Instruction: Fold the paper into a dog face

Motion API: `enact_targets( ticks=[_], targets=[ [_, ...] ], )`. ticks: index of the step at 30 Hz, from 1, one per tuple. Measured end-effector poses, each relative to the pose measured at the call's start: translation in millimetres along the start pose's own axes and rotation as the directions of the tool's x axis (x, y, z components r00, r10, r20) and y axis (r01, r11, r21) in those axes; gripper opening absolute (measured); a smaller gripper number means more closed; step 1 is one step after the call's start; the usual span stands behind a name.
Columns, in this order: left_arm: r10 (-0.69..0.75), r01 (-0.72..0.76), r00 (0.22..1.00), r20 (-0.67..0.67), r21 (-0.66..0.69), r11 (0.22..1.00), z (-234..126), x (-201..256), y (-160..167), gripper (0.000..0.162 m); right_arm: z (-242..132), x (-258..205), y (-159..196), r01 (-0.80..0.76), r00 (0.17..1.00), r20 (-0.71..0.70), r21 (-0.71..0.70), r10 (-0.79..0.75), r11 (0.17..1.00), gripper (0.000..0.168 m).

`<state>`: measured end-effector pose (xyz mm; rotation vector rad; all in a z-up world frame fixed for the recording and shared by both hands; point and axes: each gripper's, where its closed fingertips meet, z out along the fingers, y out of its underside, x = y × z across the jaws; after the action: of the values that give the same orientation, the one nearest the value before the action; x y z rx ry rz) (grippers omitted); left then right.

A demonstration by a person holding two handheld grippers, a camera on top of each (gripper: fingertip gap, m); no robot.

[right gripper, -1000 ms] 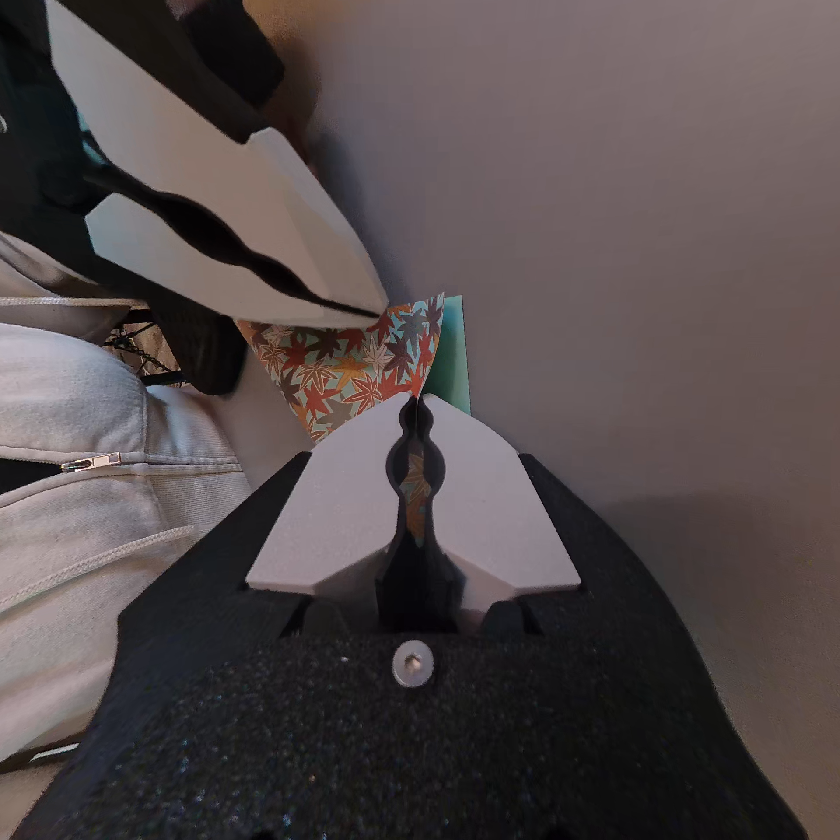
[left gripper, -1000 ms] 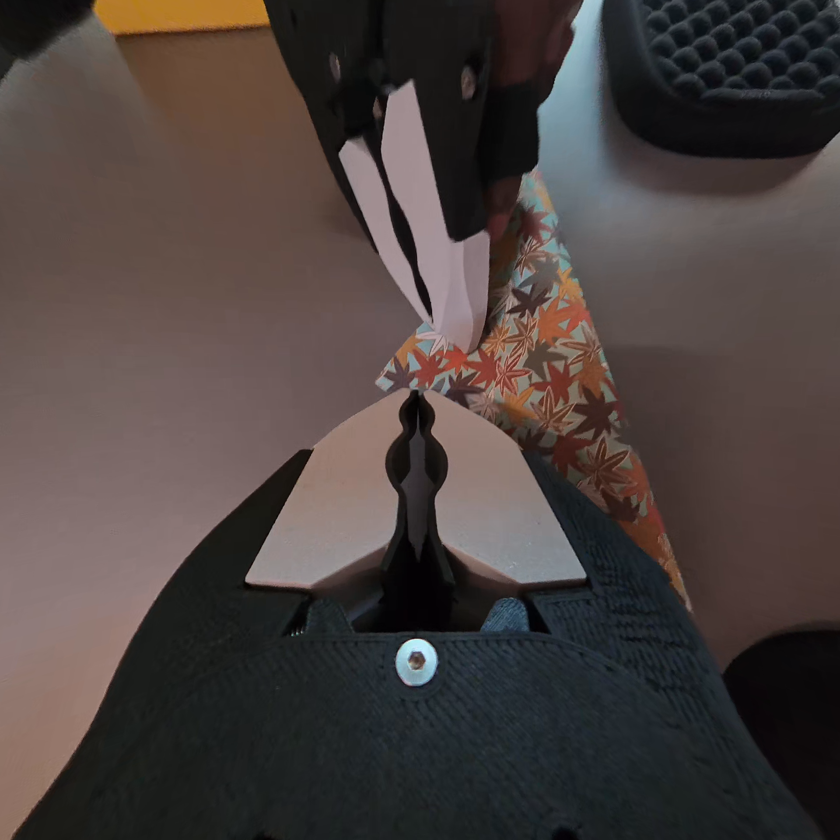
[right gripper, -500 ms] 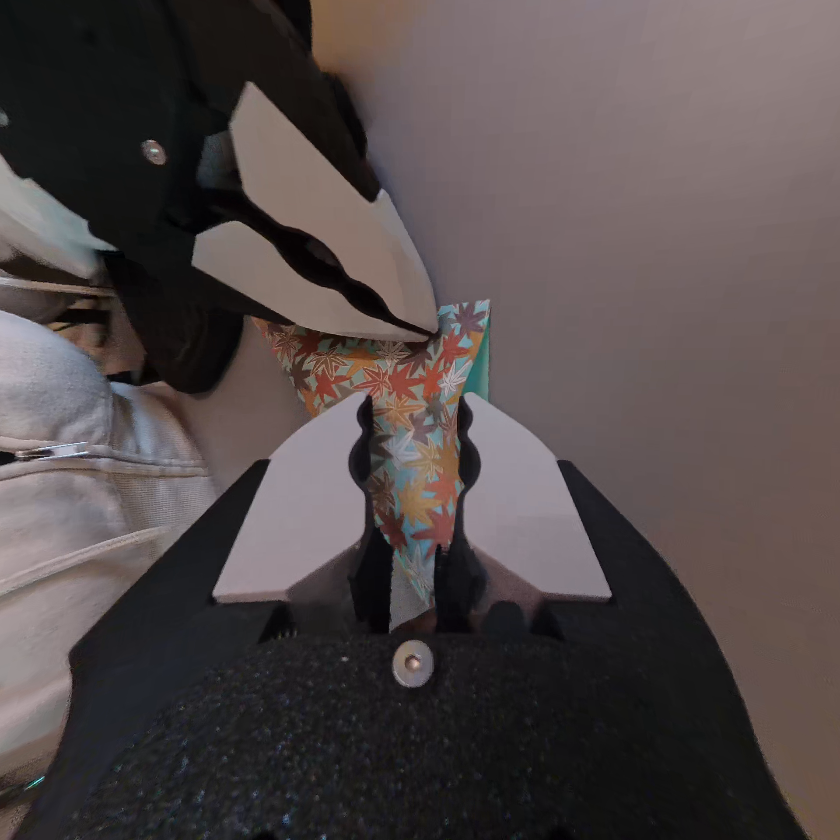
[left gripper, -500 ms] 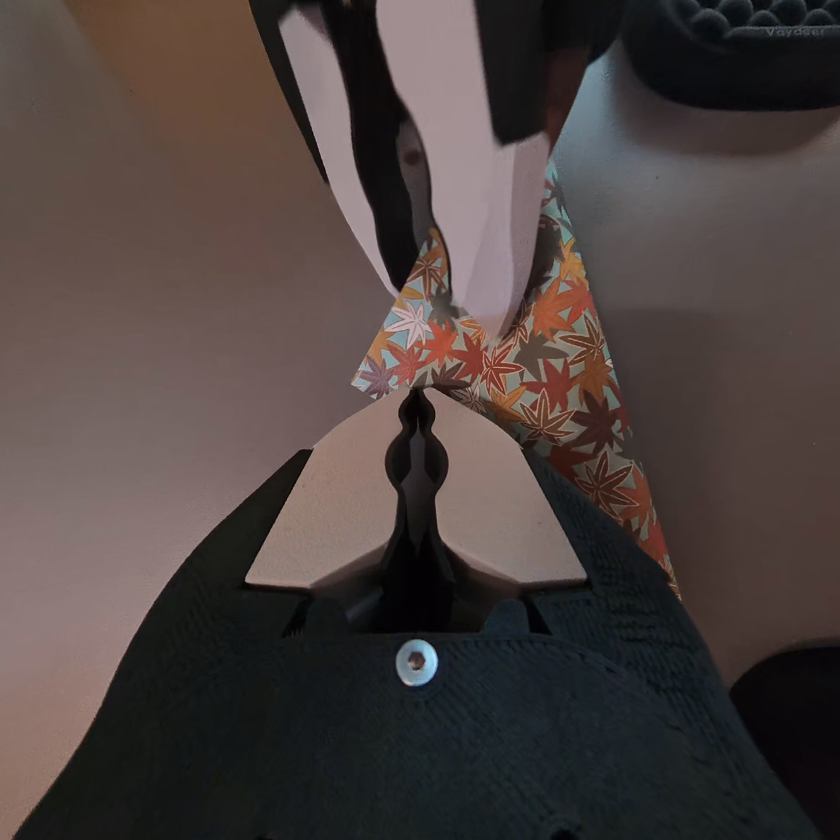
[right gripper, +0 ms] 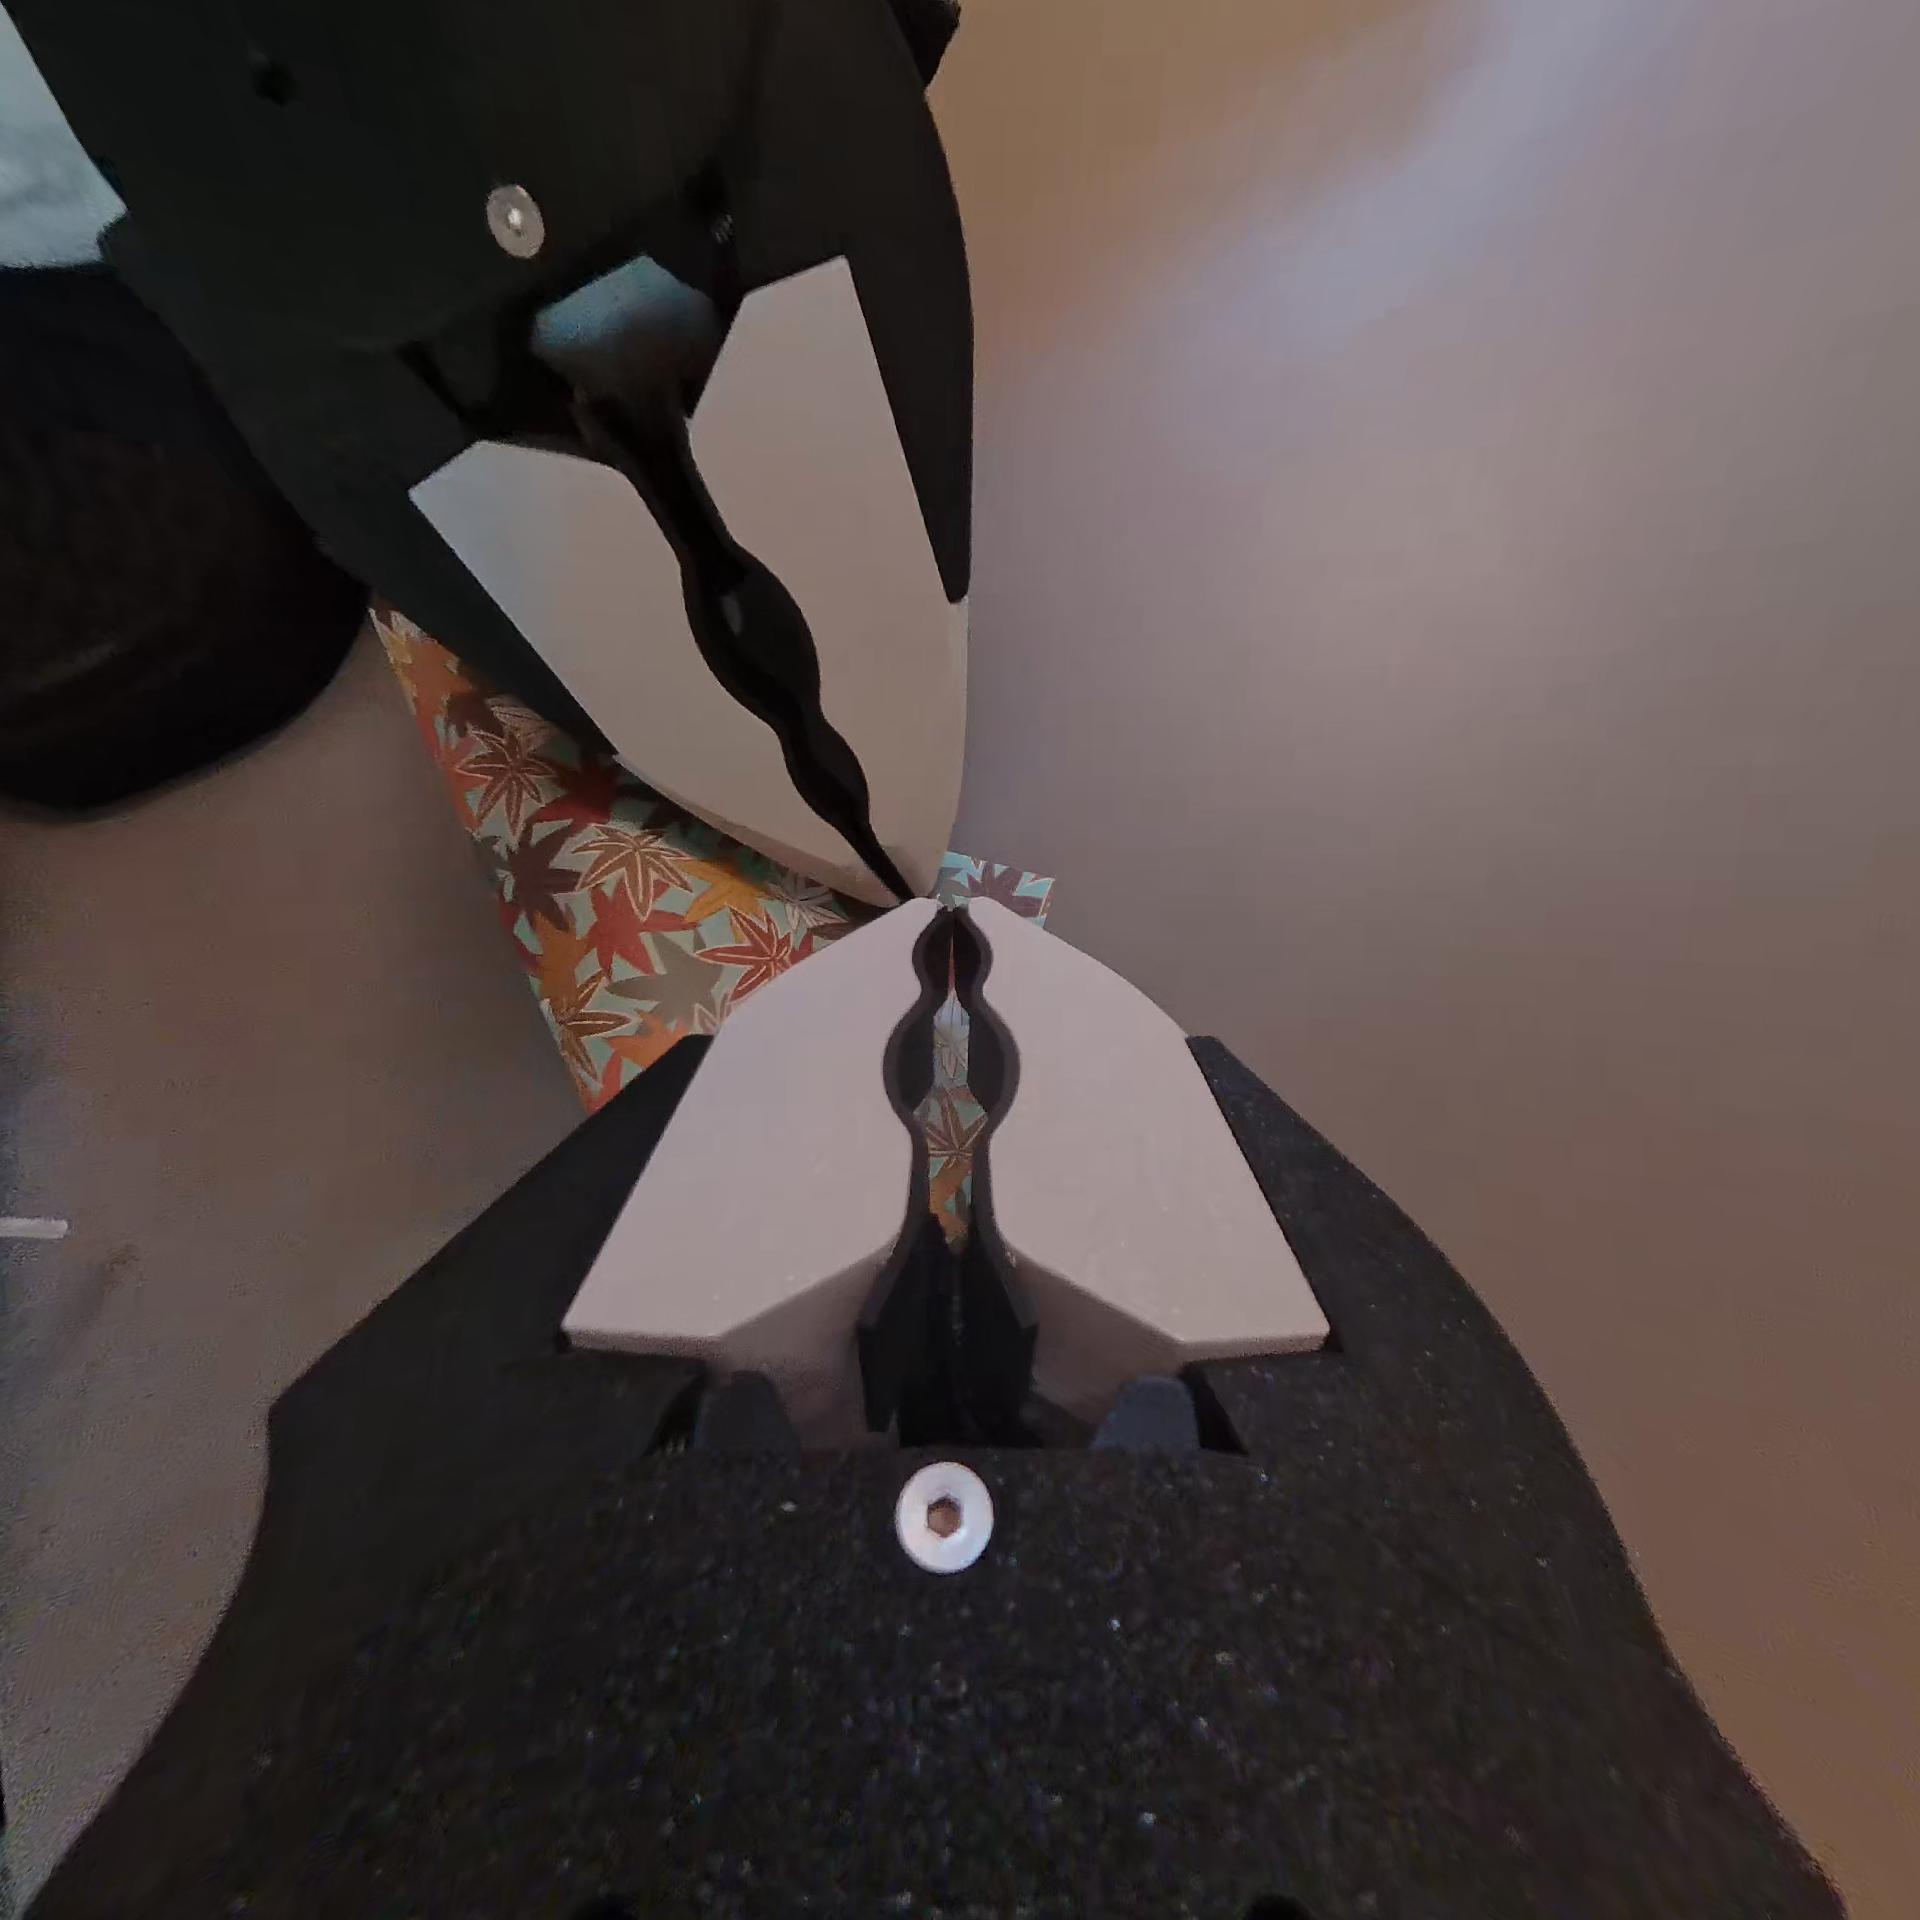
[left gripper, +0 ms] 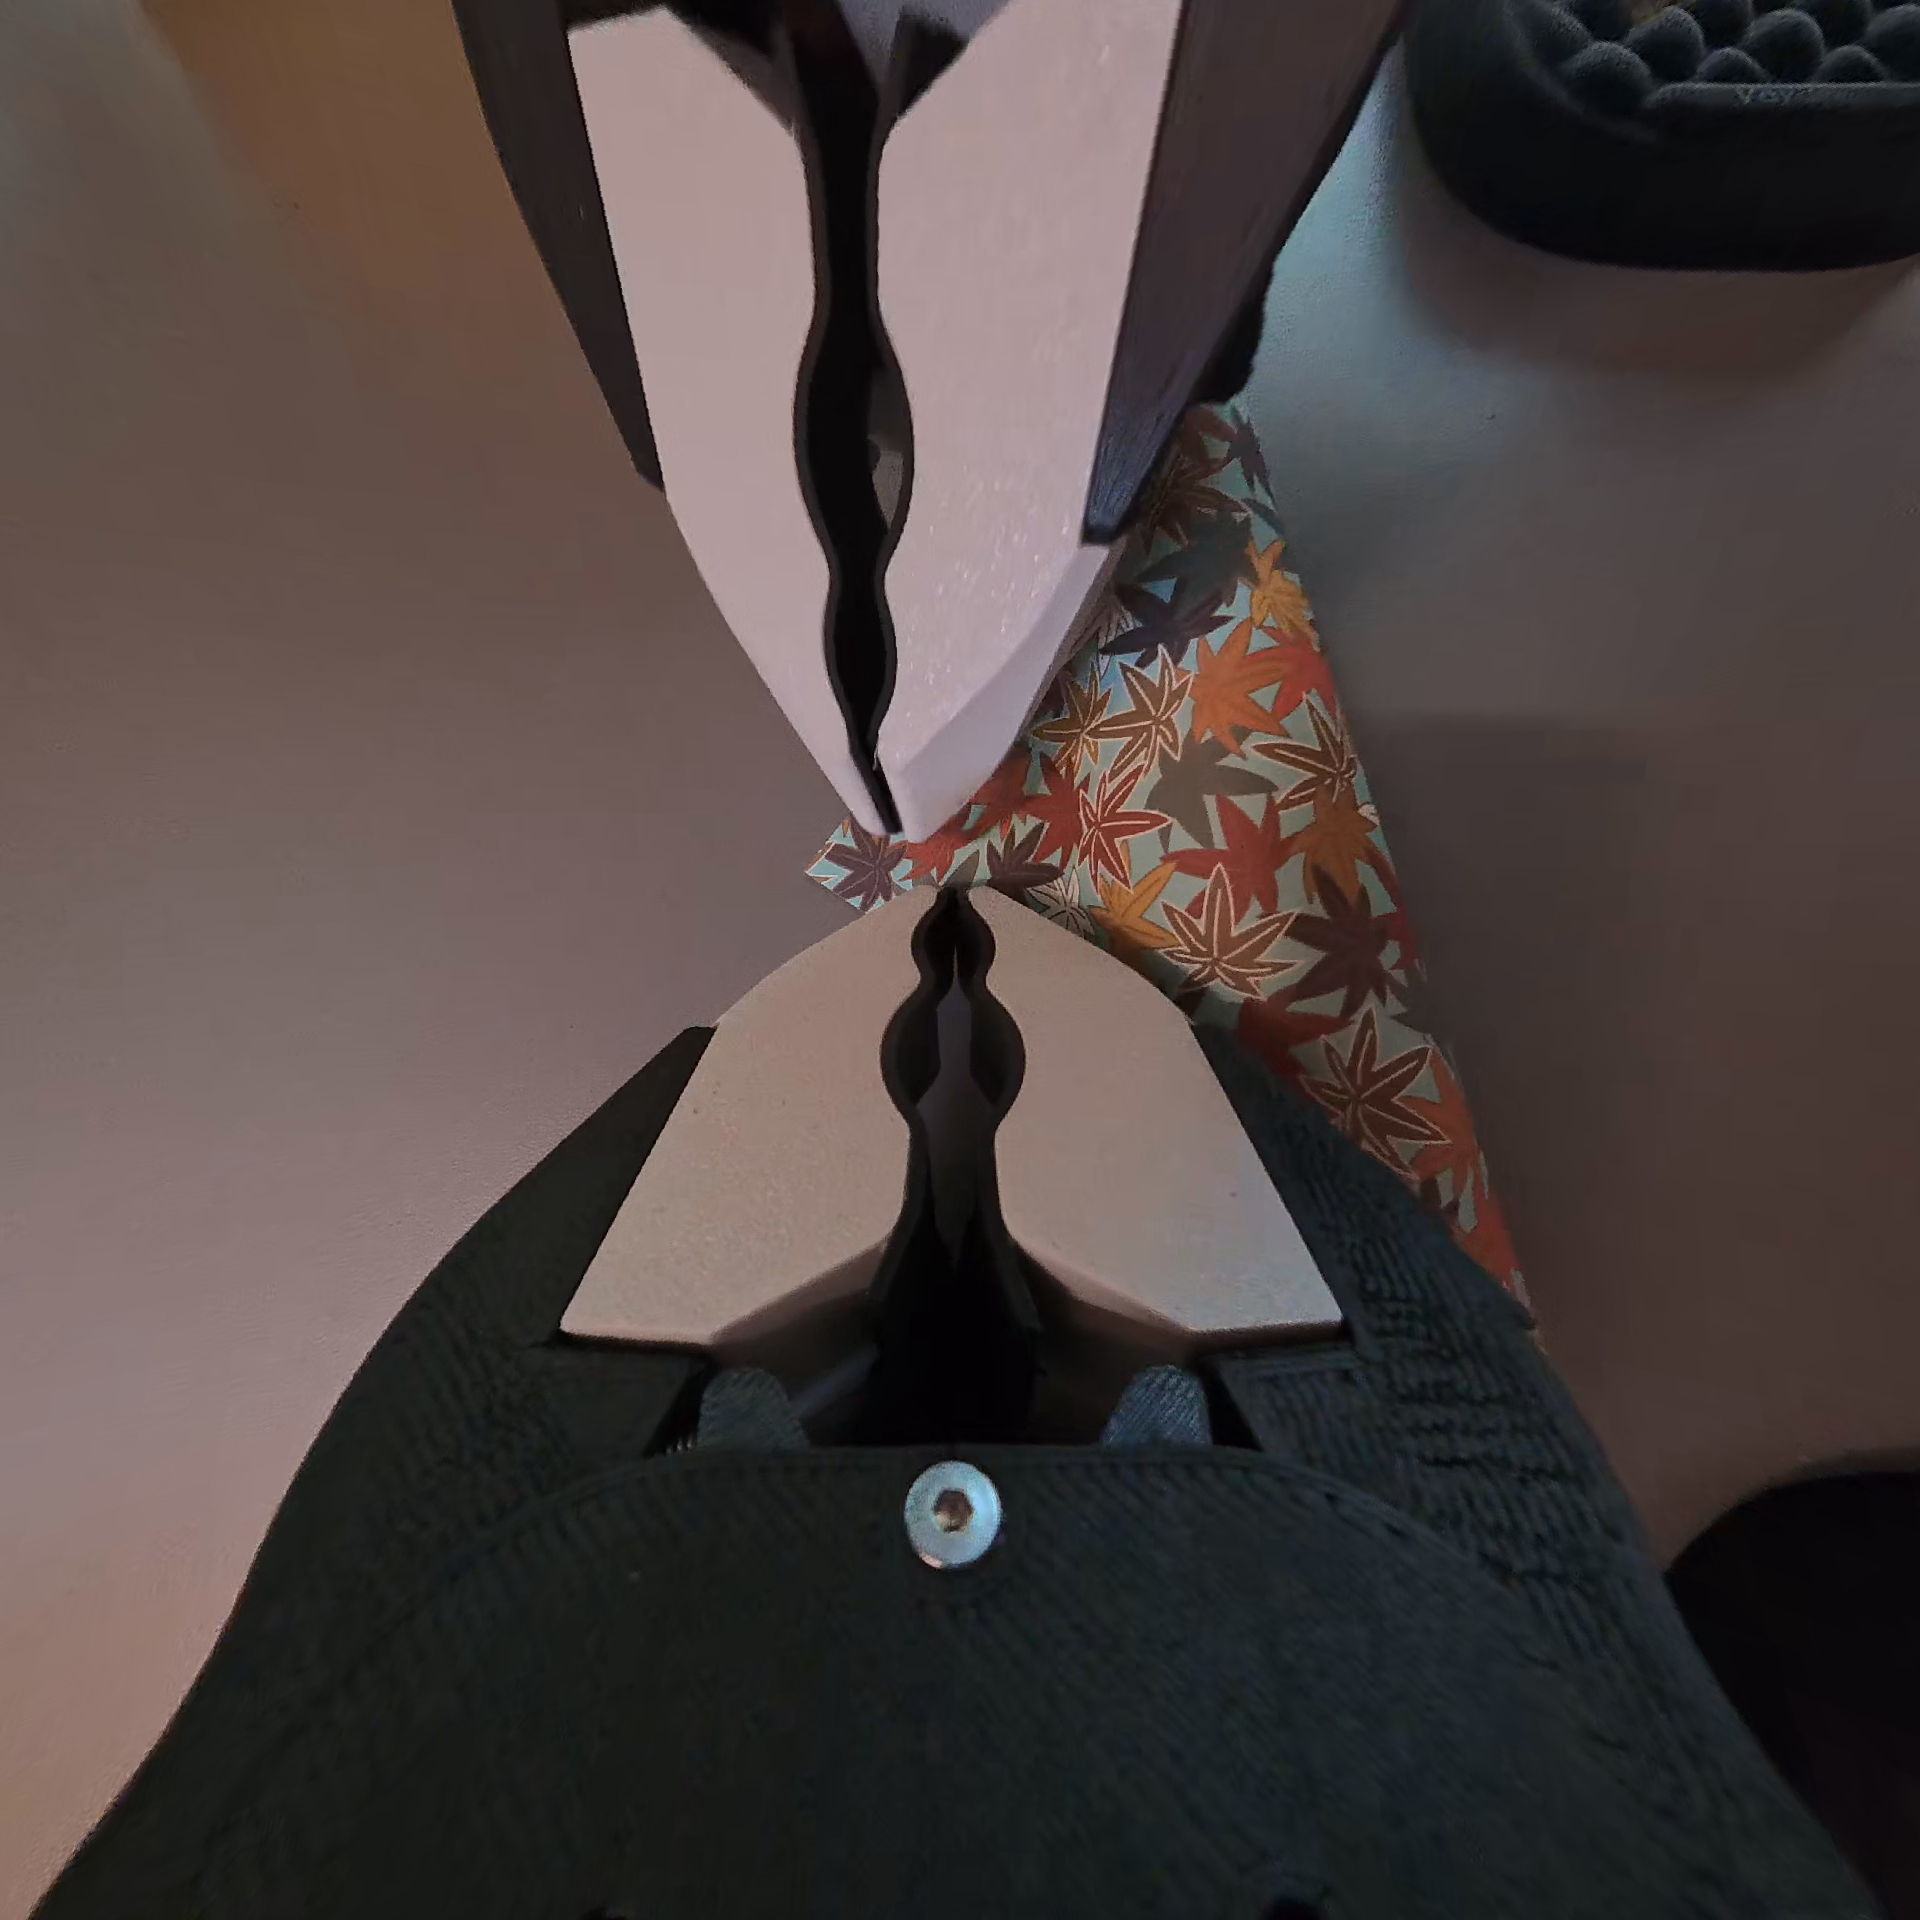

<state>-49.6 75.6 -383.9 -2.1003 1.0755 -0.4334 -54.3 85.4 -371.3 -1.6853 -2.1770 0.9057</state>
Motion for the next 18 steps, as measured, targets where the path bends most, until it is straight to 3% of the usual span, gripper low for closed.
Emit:
enact_targets(
  ticks=[3,18],
  targets=[
    [0.017,-0.017,1.0,0.016,0.002,1.0,0.0,0.0,-0.2,0.001,6.5,0.3,7.8,0.038,0.999,0.001,-0.047,-0.038,0.998,0.0],
    [-0.003,0.003,1.0,0.006,-0.008,1.0,1.9,-4.6,-2.4,0.0,7.8,0.5,8.3,0.177,0.983,-0.059,0.016,-0.176,0.984,0.0]
  ],
)
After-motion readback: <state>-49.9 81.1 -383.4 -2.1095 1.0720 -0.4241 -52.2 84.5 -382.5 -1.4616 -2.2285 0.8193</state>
